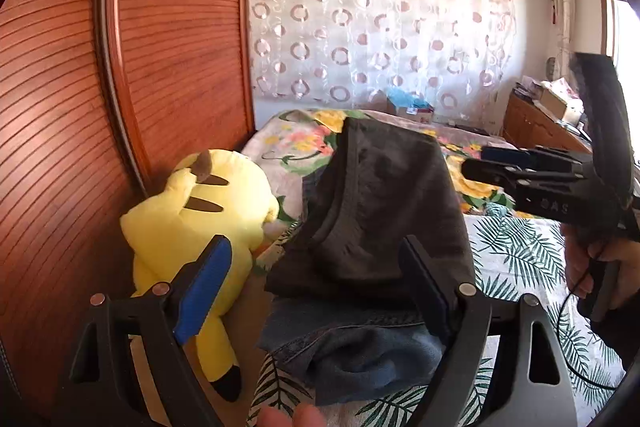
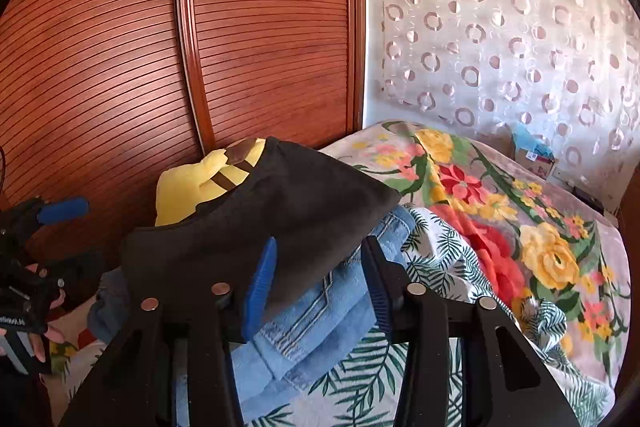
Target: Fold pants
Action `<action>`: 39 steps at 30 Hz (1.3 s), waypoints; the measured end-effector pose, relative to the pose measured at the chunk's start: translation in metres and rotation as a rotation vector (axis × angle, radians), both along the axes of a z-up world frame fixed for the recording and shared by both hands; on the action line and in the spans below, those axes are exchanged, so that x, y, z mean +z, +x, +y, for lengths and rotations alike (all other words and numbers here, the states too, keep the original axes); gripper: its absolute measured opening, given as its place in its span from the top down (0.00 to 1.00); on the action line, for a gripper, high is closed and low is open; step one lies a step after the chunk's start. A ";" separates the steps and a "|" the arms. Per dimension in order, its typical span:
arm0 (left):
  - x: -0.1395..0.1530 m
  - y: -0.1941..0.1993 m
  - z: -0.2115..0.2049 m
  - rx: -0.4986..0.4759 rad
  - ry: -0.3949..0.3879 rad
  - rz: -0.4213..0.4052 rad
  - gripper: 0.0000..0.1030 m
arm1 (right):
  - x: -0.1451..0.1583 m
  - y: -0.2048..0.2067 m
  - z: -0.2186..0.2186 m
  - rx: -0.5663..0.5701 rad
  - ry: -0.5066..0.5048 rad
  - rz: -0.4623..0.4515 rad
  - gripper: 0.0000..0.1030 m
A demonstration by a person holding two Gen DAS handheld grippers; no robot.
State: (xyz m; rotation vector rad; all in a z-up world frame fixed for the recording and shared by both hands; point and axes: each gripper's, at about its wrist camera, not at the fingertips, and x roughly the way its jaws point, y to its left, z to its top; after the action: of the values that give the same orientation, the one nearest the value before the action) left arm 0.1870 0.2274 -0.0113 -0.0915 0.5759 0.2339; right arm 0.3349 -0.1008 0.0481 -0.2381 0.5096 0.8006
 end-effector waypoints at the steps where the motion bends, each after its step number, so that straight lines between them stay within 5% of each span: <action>1: 0.001 -0.002 -0.001 -0.006 -0.001 -0.004 0.17 | 0.001 -0.004 -0.003 -0.004 0.007 -0.001 0.51; 34: 0.019 -0.062 -0.085 -0.145 0.009 -0.014 0.17 | 0.007 -0.169 -0.104 -0.192 0.088 -0.053 0.46; 39: 0.024 -0.075 -0.107 -0.186 0.015 -0.025 0.17 | 0.006 -0.202 -0.120 -0.240 0.098 -0.053 0.34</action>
State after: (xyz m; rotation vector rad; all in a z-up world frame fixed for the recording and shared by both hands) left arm 0.1117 0.1209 0.0127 -0.0256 0.5540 0.0562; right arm 0.1333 -0.2208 0.0540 -0.1045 0.4379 0.5823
